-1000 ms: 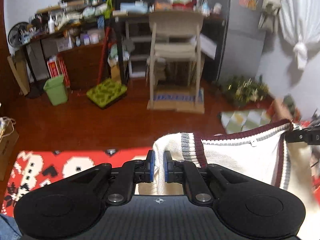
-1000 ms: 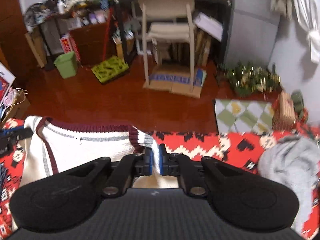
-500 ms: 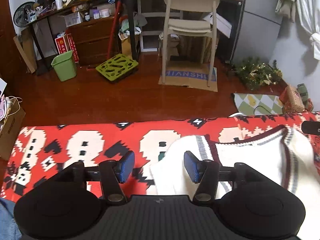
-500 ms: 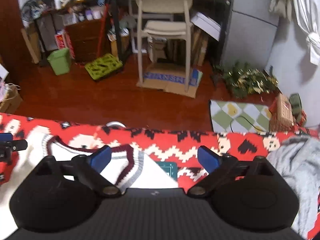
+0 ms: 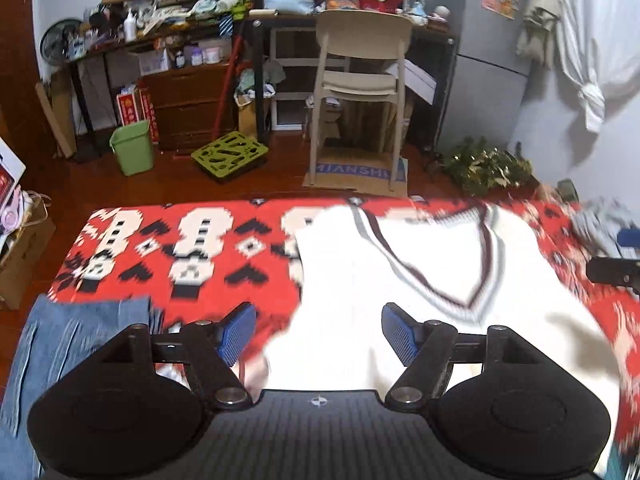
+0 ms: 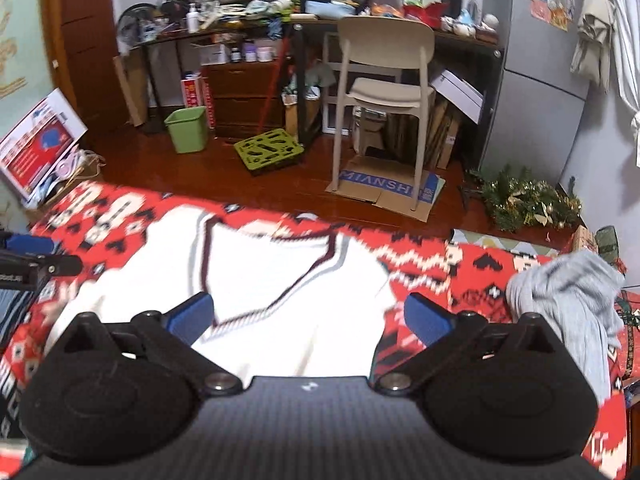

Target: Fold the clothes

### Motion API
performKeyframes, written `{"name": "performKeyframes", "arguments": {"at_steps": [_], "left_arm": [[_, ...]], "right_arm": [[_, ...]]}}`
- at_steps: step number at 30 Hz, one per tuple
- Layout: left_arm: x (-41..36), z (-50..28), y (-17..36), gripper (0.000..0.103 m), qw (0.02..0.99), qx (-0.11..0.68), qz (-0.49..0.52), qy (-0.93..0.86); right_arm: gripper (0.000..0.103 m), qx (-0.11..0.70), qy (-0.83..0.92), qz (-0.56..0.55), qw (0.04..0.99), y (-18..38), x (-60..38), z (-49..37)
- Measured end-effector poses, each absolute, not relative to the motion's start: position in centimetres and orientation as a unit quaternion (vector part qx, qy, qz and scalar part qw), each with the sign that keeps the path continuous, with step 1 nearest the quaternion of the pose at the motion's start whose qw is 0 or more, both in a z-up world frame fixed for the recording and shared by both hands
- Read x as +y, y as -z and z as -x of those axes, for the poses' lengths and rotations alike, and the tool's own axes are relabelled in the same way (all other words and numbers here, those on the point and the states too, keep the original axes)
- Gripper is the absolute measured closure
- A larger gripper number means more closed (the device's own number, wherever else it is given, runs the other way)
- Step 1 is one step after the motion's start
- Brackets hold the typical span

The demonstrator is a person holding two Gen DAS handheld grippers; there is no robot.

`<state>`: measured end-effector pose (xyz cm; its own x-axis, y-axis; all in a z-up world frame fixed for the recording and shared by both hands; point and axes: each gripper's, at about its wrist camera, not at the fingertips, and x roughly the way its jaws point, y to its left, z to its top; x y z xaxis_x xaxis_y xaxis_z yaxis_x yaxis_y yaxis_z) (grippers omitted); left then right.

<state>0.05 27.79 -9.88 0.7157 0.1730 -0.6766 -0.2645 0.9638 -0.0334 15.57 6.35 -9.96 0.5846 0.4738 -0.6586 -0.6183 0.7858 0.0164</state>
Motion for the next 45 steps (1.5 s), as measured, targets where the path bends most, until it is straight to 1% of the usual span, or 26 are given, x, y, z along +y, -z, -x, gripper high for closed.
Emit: {"name": "performKeyframes", "arguments": {"at_steps": [4, 9, 11, 13, 14, 16, 18, 19, 21, 26, 29, 31, 33, 34, 35, 36, 37, 39, 41, 42, 43, 44, 45], "left_arm": [[25.9, 3.5, 10.9, 0.034, 0.925, 0.357, 0.094, -0.090], [22.9, 7.0, 12.3, 0.035, 0.928, 0.354, 0.080, -0.079], [21.8, 8.3, 13.1, 0.038, 0.930, 0.353, 0.071, -0.065], [20.9, 9.1, 13.8, 0.044, 0.931, 0.355, 0.057, -0.054], [20.4, 9.5, 14.1, 0.045, 0.932, 0.357, 0.048, -0.050], [19.4, 9.8, 14.7, 0.050, 0.933, 0.357, 0.028, -0.043], [18.7, 9.7, 15.1, 0.052, 0.933, 0.357, 0.016, -0.040], [18.4, 9.5, 15.2, 0.055, 0.933, 0.356, 0.015, -0.038], [18.0, 9.2, 15.4, 0.059, 0.934, 0.355, 0.009, -0.035], [17.2, 8.9, 15.9, 0.059, 0.933, 0.358, -0.011, -0.032], [16.9, 9.3, 15.9, 0.059, 0.932, 0.361, -0.017, -0.024], [16.7, 9.7, 15.8, 0.058, 0.933, 0.359, -0.023, -0.021], [16.4, 10.1, 15.9, 0.056, 0.933, 0.358, -0.033, -0.017], [16.2, 10.1, 16.0, 0.056, 0.932, 0.360, -0.038, -0.012], [16.0, 10.1, 16.1, 0.056, 0.932, 0.360, -0.040, -0.006], [15.8, 10.0, 16.2, 0.055, 0.932, 0.360, -0.040, -0.001], [15.6, 9.9, 16.3, 0.055, 0.932, 0.360, -0.041, 0.004], [15.2, 9.5, 16.5, 0.055, 0.933, 0.357, -0.045, 0.001], [14.8, 8.9, 16.6, 0.054, 0.936, 0.349, -0.049, -0.008], [14.7, 8.6, 16.6, 0.054, 0.938, 0.344, -0.049, -0.011], [14.6, 8.3, 16.5, 0.056, 0.939, 0.339, -0.049, -0.014], [14.6, 8.1, 16.4, 0.062, 0.942, 0.333, -0.049, -0.012], [14.7, 7.9, 16.3, 0.082, 0.943, 0.329, -0.045, -0.011]], "right_arm": [[0.001, 0.332, -0.322, 0.104, 0.881, 10.8, 4.5, -10.4], [0.001, 0.331, -0.327, 0.116, 0.877, 12.9, 2.0, -4.8], [0.001, 0.334, -0.313, 0.127, 0.880, 13.6, 1.2, -3.0], [0.001, 0.338, -0.307, 0.135, 0.879, 14.4, 0.4, -1.4], [0.001, 0.341, -0.309, 0.138, 0.877, 14.9, 0.1, -0.8], [0.006, 0.347, -0.313, 0.143, 0.873, 15.8, -0.5, 0.4], [0.018, 0.352, -0.316, 0.151, 0.868, 16.6, -0.6, 1.3], [0.019, 0.354, -0.318, 0.156, 0.866, 17.1, -0.4, 1.5], [0.024, 0.353, -0.321, 0.165, 0.863, 17.6, 0.1, 1.9], [0.025, 0.339, -0.312, 0.182, 0.869, 18.2, 1.5, 1.0], [0.027, 0.331, -0.301, 0.192, 0.874, 18.4, 2.3, 0.0], [0.032, 0.325, -0.294, 0.199, 0.877, 18.6, 2.8, -0.7], [0.039, 0.323, -0.291, 0.202, 0.878, 18.7, 3.1, -1.4], [0.040, 0.323, -0.294, 0.198, 0.878, 18.4, 3.0, -1.4], [0.043, 0.323, -0.296, 0.193, 0.878, 18.0, 2.9, -1.4], [0.053, 0.323, -0.299, 0.188, 0.878, 17.7, 2.8, -1.4], [0.060, 0.323, -0.302, 0.184, 0.878, 17.4, 2.7, -1.4], [0.076, 0.323, -0.307, 0.175, 0.878, 16.7, 2.5, -1.4], [0.085, 0.324, -0.312, 0.166, 0.878, 16.1, 2.3, -1.4], [0.087, 0.324, -0.315, 0.161, 0.878, 15.8, 2.2, -1.4], [0.088, 0.324, -0.317, 0.156, 0.878, 15.5, 2.1, -1.4], [0.089, 0.324, -0.320, 0.152, 0.877, 15.1, 2.0, -1.4], [0.091, 0.324, -0.322, 0.147, 0.877, 14.8, 1.8, -1.4]]}}
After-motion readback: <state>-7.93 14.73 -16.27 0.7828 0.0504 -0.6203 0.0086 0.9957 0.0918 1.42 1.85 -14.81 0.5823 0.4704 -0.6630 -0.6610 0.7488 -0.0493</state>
